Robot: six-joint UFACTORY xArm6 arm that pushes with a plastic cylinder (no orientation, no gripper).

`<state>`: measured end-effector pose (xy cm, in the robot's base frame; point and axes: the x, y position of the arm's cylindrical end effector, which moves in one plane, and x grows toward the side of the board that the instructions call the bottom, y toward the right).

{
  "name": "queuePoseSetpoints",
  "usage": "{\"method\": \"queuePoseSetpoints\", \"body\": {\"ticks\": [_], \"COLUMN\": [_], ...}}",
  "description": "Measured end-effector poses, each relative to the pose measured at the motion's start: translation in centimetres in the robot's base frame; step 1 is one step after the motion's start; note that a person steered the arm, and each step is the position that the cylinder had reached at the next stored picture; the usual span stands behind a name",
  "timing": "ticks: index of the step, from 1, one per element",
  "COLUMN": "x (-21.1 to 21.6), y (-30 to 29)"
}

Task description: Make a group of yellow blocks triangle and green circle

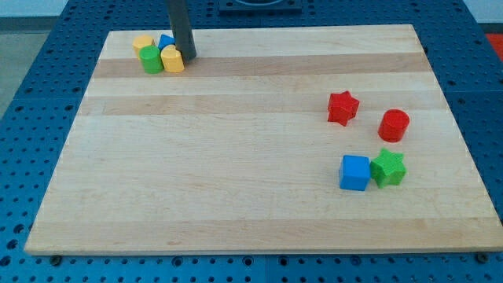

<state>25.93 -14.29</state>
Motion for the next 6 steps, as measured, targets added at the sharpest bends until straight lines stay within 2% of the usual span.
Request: {"method": "queuePoseSetpoints", "body": {"ticks": [1, 2, 3, 4, 6], "x": [0.0, 1.4, 3.1, 4.0, 4.7], "y": [-0.3, 5.6, 16.2, 19.0, 18.8]}}
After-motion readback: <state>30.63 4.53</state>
